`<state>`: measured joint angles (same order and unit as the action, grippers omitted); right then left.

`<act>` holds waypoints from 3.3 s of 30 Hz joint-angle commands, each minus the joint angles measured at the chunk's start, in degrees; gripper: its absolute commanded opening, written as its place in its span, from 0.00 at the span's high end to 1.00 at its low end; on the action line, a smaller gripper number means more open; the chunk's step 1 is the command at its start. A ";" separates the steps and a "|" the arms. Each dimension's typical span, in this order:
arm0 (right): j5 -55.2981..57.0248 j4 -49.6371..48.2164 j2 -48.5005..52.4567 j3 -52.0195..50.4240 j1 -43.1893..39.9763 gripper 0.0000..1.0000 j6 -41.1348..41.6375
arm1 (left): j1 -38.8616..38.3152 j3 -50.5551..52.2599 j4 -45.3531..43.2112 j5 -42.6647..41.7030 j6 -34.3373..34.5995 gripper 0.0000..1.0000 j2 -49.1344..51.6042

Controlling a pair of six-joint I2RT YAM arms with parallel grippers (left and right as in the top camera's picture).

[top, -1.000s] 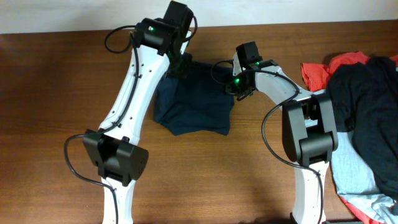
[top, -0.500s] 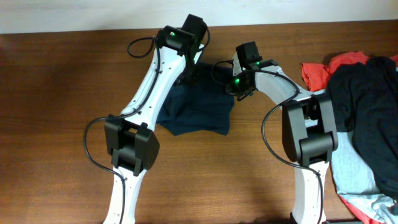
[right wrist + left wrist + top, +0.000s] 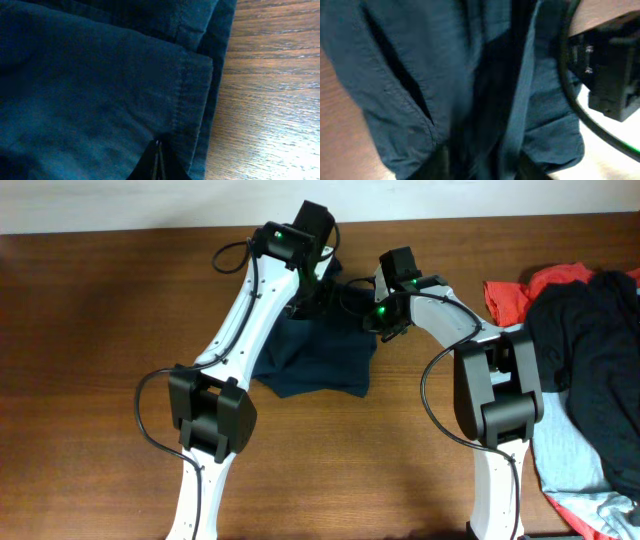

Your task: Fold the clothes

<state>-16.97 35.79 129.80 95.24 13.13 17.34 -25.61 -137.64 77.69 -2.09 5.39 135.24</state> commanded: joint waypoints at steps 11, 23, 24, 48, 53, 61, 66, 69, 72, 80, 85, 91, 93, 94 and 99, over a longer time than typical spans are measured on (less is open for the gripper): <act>2.49 4.48 -4.96 3.28 -3.76 0.96 -3.63 | 0.85 -10.64 -0.35 -6.95 -0.15 0.32 0.07; 2.16 15.93 -15.96 7.28 -5.90 0.83 -14.75 | 7.10 -15.78 3.15 0.63 0.52 0.32 0.13; 1.95 15.89 -16.24 7.28 -5.90 0.79 -13.25 | 8.04 -15.32 3.41 0.63 1.33 0.32 0.13; -8.74 5.97 -1.68 6.93 3.02 0.69 -4.37 | 21.46 -14.84 13.27 0.59 5.49 0.01 0.17; -7.82 5.09 -1.11 6.93 3.48 0.72 -4.37 | 21.31 -14.84 13.29 0.61 5.49 0.01 0.17; -7.89 5.25 -1.11 6.93 3.37 0.65 -4.33 | 21.31 -14.84 13.29 0.59 5.49 0.01 0.17; -3.93 5.31 -1.01 6.93 3.37 0.46 2.29 | 21.31 -14.84 13.29 0.59 5.49 0.01 0.17; -2.27 4.81 -1.01 6.93 3.34 0.45 4.48 | 21.31 -14.84 13.29 0.59 5.49 0.01 0.17; -2.23 4.92 -1.01 6.91 3.37 0.47 5.99 | 21.27 -14.84 13.29 0.59 5.49 0.01 0.17; -1.84 4.17 -0.92 6.56 4.61 0.61 8.55 | 21.27 -14.84 13.29 0.59 5.49 0.01 0.17; -1.84 4.04 -0.92 6.54 4.59 0.67 10.23 | 21.27 -14.84 13.29 0.59 5.49 0.01 0.17; -1.84 3.91 -0.90 6.54 5.33 0.67 10.67 | 21.27 -14.84 13.27 0.61 5.49 0.01 0.17; -1.79 3.54 -0.83 6.54 5.64 0.71 11.08 | 21.27 -14.84 13.29 0.59 5.49 0.01 0.17; -1.81 3.23 -0.83 6.54 5.77 0.86 11.06 | 21.27 -14.84 13.29 0.59 5.49 0.01 0.17; -1.81 3.89 -1.22 6.58 5.57 0.96 9.62 | 21.24 -14.84 13.27 0.59 5.49 0.01 0.17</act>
<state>-19.33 38.96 128.57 102.10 18.44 27.90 -4.16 -152.77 90.87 -1.65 10.55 135.35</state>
